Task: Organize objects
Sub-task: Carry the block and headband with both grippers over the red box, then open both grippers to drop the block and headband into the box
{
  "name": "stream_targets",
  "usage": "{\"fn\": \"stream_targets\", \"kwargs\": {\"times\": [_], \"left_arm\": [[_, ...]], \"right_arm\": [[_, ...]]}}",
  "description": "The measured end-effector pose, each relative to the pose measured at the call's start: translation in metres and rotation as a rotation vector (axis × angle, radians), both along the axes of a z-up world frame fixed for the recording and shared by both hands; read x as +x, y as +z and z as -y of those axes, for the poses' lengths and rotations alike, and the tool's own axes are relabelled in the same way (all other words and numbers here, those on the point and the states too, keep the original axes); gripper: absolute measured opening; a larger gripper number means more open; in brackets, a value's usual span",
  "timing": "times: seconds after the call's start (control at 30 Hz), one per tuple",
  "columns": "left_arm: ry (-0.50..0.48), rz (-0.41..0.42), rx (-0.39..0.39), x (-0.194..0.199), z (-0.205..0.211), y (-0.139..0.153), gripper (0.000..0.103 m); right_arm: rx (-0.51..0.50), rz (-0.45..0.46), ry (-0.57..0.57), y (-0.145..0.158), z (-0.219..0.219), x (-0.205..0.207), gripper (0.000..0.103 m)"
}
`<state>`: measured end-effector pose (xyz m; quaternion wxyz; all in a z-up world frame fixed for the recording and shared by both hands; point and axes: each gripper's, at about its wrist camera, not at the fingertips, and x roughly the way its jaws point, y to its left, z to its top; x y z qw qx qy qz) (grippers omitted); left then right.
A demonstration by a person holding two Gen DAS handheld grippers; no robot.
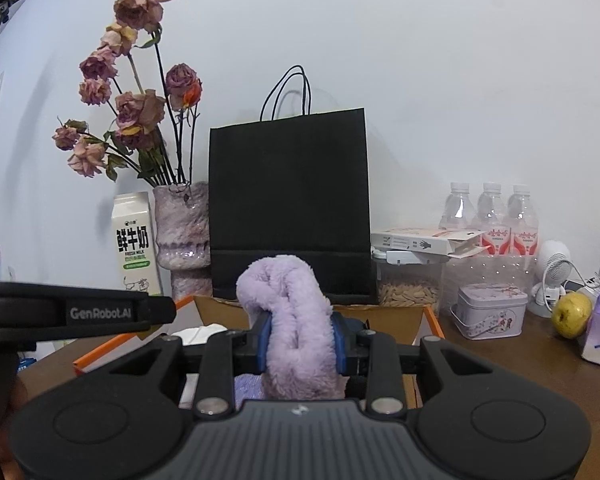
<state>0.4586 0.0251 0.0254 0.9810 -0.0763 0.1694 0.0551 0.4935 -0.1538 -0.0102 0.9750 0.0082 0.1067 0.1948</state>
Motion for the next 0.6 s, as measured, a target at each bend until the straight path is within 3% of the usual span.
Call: {"fn": "stream_targets", "kwargs": {"times": [0.6], "left_arm": [[-0.001, -0.006, 0.021, 0.049, -0.011, -0.005, 0.036]], "right_arm": [[-0.035, 0.011, 0.009, -0.006, -0.017, 0.047, 0.029]]}}
